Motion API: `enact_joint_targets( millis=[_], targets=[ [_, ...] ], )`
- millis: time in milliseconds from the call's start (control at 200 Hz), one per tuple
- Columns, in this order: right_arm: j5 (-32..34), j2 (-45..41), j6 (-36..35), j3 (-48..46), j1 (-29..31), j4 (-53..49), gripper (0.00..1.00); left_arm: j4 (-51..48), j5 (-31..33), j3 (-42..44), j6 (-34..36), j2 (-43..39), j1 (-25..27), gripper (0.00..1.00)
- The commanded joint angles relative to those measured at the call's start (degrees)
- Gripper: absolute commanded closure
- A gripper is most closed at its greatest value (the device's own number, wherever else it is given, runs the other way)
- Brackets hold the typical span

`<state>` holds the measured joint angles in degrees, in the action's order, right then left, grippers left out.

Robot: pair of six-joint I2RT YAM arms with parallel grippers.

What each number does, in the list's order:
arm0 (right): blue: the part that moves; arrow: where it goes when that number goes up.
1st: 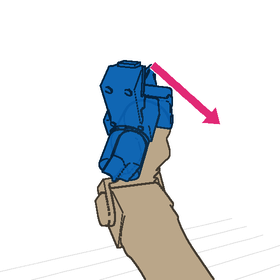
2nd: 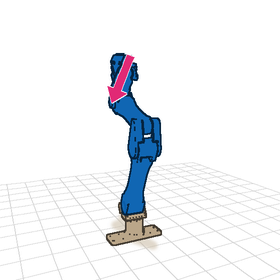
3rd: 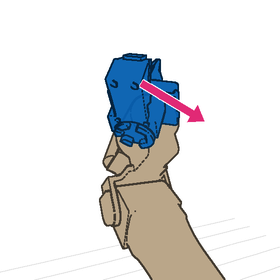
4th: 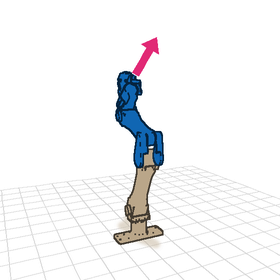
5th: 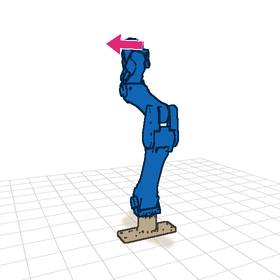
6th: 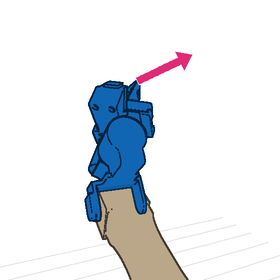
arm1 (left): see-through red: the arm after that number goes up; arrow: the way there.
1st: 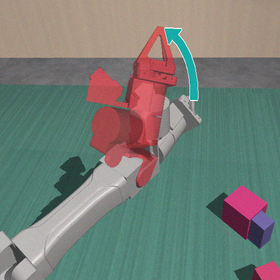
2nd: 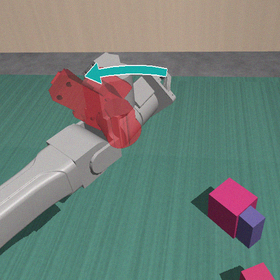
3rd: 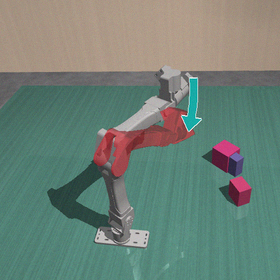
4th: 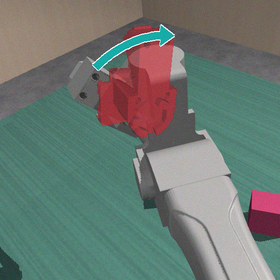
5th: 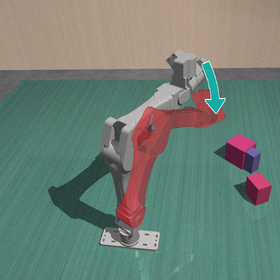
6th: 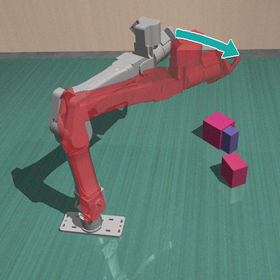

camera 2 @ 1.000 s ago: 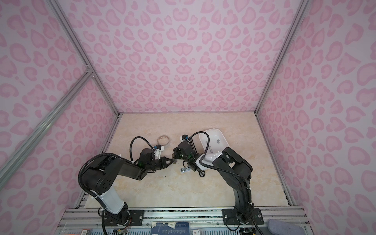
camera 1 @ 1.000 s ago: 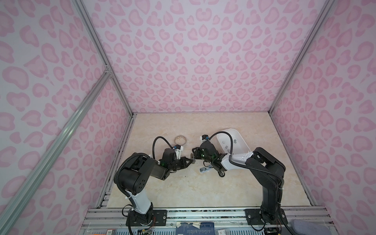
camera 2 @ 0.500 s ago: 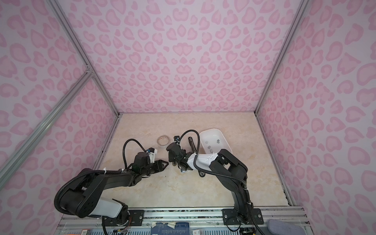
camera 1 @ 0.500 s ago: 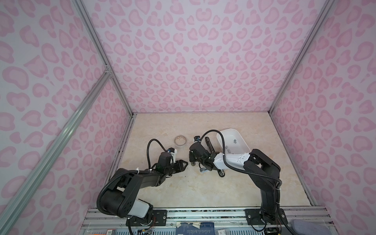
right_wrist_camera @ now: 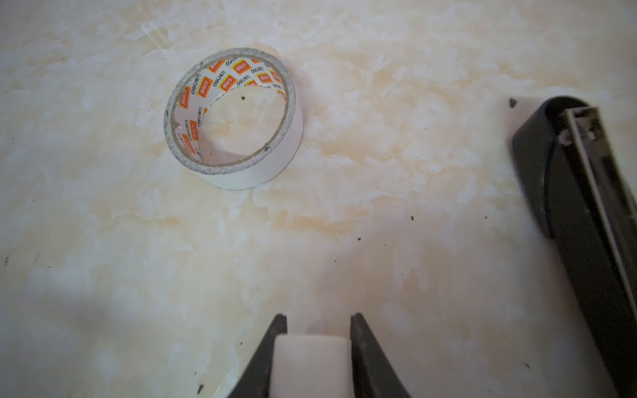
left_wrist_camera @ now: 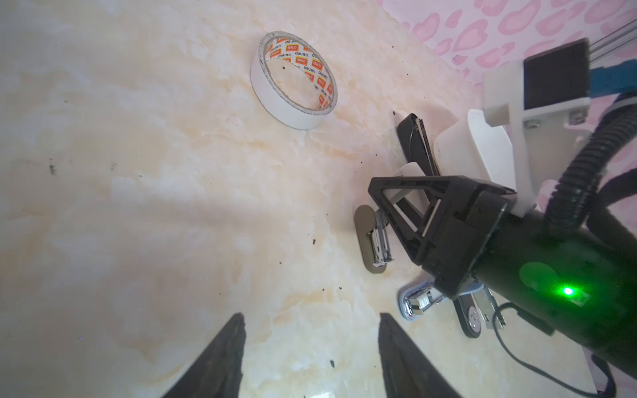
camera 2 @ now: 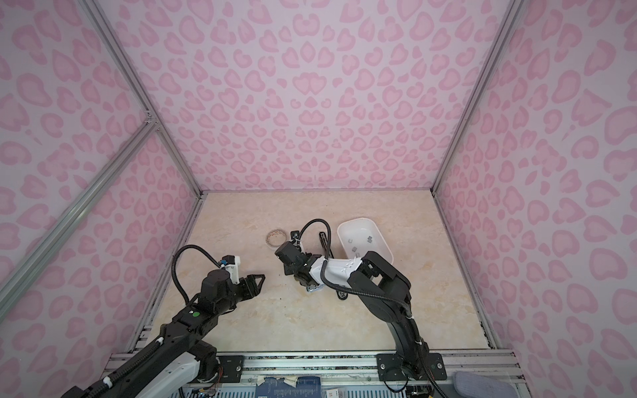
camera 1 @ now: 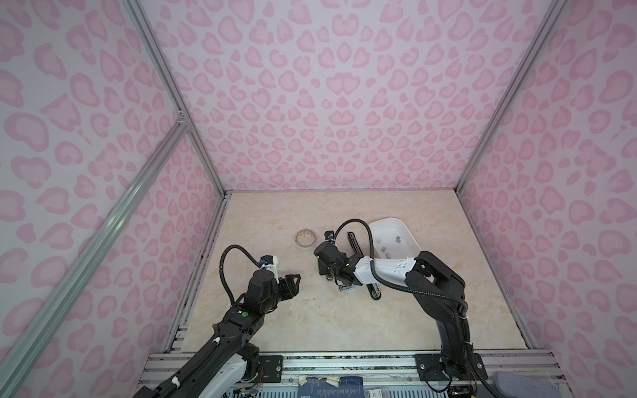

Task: Load the staples into the stapler

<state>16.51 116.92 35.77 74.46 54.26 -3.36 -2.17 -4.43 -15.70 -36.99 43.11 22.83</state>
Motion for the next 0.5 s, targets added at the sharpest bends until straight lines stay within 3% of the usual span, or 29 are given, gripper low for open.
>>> enact_joint_targets(
  millis=[0, 230, 385, 495],
  targets=[
    [1.02, -0.61, -0.46, -0.05, 0.26, -1.18, 0.60, -4.73, 2.17, -0.44, 1.06, -1.60, -0.15, 0.36],
    [2.56, -5.24, -2.63, -2.17, 1.06, -0.06, 0.39, -5.23, 1.71, -0.79, 1.73, -1.73, -0.15, 0.35],
    [6.35, -13.20, -3.40, -4.46, 1.02, -3.05, 0.39, -5.47, -0.66, -1.34, 3.07, -2.13, -0.15, 0.35],
    [12.36, -21.91, -6.77, -6.39, 0.72, -7.96, 0.41, -4.56, -2.19, -1.90, 3.55, -2.86, -0.06, 0.29]
  ],
)
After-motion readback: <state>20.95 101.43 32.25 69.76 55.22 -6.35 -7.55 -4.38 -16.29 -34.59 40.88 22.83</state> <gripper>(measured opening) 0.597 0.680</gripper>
